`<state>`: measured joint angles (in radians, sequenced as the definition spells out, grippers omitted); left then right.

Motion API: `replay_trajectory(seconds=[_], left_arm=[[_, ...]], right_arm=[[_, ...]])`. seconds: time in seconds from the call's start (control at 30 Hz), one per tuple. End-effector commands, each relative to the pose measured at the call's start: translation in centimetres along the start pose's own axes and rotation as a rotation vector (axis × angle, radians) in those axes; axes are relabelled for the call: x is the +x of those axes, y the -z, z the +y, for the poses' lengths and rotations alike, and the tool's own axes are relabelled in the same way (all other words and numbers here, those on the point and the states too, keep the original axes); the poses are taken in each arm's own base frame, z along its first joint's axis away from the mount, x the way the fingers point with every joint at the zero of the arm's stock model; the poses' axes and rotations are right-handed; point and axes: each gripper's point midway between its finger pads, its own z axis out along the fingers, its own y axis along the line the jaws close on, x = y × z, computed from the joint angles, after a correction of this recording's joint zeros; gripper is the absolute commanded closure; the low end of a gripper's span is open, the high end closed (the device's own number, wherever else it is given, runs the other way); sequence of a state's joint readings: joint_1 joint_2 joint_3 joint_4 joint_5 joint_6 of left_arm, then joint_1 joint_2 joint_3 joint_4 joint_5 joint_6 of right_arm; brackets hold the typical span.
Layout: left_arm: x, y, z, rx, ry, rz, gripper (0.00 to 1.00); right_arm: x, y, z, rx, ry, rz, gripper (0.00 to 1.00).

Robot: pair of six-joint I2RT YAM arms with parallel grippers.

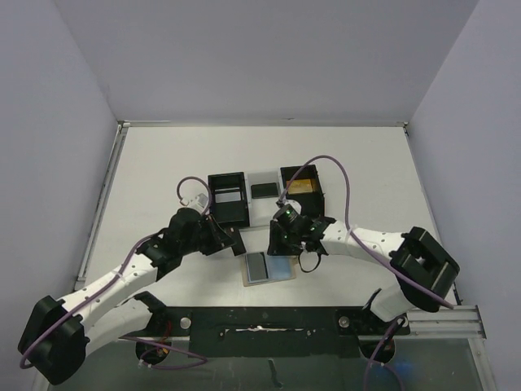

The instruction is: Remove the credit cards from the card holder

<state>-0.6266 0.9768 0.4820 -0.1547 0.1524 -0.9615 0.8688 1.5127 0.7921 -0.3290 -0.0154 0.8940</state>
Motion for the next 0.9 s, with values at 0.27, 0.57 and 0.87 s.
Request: replay_trajectory(seconds=[0.27,0.57,0.87], left_arm=[[-3.7,2.0,-4.8,0.190,-0.102,-0.168,1.00],[-4.4,4.7,-9.7,0.437,-0.223,-0.224,1.00],[-1.9,6.5,-14.2,0.735,-0.264,-0.094,1.00]], right_arm=[[-11.6,12.7,2.5,-0.218,0.023,-0.594,0.05],[-13.0,16.0,3.3,-0.373,0.125,-0.798,0.02],[-10.9,18.7,8.2,-0.880,0.220,-0.642,0.06]])
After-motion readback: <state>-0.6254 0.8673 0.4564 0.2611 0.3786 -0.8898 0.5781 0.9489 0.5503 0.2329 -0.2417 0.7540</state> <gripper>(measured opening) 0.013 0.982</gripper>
